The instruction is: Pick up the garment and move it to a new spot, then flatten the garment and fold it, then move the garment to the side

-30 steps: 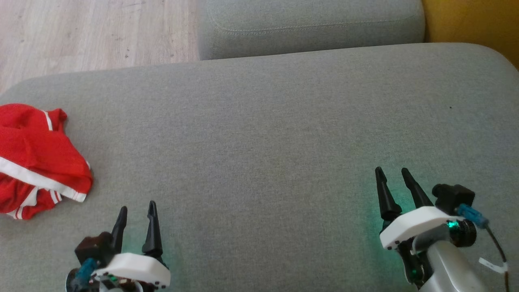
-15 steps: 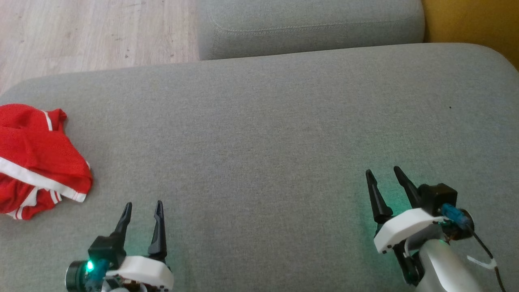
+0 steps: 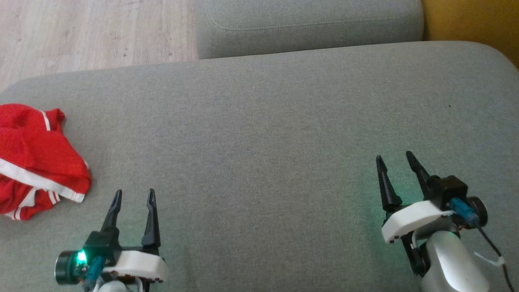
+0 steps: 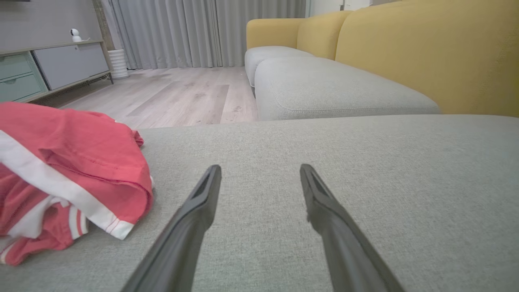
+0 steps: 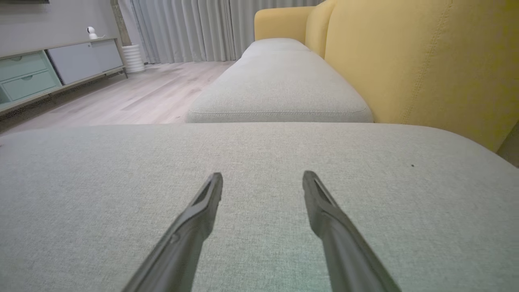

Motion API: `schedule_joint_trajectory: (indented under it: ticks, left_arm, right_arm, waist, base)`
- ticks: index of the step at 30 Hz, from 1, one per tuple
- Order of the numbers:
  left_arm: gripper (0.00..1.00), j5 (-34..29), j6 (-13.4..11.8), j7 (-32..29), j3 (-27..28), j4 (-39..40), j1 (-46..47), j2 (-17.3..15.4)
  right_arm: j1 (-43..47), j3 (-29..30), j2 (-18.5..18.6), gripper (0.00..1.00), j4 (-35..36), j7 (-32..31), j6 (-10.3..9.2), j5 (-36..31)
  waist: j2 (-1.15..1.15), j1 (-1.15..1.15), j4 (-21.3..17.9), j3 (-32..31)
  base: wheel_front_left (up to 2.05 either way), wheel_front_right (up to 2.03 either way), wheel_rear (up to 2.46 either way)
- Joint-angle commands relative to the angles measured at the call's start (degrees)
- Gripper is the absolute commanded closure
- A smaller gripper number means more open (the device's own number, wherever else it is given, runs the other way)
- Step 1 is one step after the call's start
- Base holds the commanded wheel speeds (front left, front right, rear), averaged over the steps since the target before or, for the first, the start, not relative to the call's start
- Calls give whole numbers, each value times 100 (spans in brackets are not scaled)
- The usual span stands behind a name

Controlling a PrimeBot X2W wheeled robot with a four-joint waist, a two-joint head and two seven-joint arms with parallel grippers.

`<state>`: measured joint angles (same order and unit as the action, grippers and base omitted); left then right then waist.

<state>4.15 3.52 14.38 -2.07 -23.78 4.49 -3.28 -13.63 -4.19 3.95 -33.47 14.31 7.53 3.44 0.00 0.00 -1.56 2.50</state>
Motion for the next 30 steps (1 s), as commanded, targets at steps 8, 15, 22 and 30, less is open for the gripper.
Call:
schedule_joint_trajectory:
  ticks: [8, 15, 22, 30]
  left_arm:
    - [0, -45, 17, 62, 312, 237, 153, -5]
    - [0, 16, 10, 62, 329, 186, 167, 26]
    - [0, 165, -46, 62, 384, 96, 82, 37]
    - [0, 362, -93, 62, 643, 51, -114, 39]
  right_arm:
    - [-104, -4, -86, 0, 250, 69, -4, -35]
    - [-103, -117, -93, 0, 267, 69, -4, -36]
    - [-183, -462, -92, 0, 258, 69, -4, 25]
    - [-376, -1020, -96, 0, 130, 69, -4, 139]
  waist:
    - [0, 0, 42, 32]
    - [0, 0, 497, 144]
    - [0, 0, 1505, 318]
    - [0, 0, 2476, 448]
  base:
    - [0, 0, 0]
    - [0, 0, 0]
    - [0, 0, 0]
    - [0, 0, 0]
